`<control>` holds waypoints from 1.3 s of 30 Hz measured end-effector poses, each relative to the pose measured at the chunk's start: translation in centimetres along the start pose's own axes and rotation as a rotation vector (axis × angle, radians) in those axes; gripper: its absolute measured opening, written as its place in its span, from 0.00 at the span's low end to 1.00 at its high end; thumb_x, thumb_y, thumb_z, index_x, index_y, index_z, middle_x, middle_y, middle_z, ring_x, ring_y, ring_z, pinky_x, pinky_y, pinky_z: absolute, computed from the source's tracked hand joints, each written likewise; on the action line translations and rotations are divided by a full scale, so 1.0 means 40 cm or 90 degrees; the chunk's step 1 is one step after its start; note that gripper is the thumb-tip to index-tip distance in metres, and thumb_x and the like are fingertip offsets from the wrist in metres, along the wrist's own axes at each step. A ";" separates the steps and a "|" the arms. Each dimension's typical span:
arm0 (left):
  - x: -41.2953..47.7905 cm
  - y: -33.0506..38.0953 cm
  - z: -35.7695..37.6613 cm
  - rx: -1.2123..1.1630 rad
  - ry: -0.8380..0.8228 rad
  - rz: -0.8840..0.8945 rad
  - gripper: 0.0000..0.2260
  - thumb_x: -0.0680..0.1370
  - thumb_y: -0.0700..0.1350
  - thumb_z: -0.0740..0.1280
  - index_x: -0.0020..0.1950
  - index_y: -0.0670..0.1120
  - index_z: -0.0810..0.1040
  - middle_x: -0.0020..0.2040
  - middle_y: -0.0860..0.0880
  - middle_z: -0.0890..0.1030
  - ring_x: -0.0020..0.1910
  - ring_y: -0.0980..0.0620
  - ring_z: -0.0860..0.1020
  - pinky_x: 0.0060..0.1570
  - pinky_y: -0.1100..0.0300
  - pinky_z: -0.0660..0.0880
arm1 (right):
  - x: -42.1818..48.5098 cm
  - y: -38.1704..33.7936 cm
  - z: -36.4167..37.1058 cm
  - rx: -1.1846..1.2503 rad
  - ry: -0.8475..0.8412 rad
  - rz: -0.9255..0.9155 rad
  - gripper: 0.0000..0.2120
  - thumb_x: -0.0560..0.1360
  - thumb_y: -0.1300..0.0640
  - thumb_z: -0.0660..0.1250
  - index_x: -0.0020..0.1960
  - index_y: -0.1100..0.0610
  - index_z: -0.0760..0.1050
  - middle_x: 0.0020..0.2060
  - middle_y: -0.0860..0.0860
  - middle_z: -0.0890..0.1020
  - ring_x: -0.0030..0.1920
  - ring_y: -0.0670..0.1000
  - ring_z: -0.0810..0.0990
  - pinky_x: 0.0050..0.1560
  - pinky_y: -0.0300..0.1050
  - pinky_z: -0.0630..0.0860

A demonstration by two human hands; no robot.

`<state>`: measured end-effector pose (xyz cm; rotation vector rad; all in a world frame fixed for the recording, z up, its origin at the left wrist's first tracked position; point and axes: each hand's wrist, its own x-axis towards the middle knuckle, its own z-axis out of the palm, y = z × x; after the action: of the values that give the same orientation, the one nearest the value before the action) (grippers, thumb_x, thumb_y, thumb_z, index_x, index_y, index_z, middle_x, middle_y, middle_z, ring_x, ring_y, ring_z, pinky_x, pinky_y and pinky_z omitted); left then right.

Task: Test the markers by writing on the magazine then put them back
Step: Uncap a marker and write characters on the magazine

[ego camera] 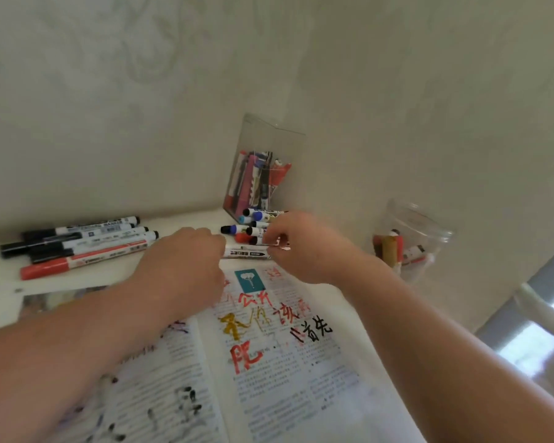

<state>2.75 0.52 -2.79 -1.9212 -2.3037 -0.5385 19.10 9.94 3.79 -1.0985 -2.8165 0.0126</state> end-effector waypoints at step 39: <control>-0.006 0.013 0.012 -0.340 0.039 0.166 0.06 0.84 0.53 0.55 0.57 0.57 0.70 0.40 0.69 0.77 0.41 0.68 0.78 0.38 0.74 0.69 | 0.006 0.033 0.126 0.759 0.179 -0.147 0.08 0.75 0.60 0.75 0.49 0.65 0.81 0.30 0.48 0.81 0.28 0.47 0.79 0.29 0.34 0.73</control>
<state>3.36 0.53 -3.19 -2.3302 -1.9574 -1.2548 19.23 11.25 -1.26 -0.4131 -2.0083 1.1995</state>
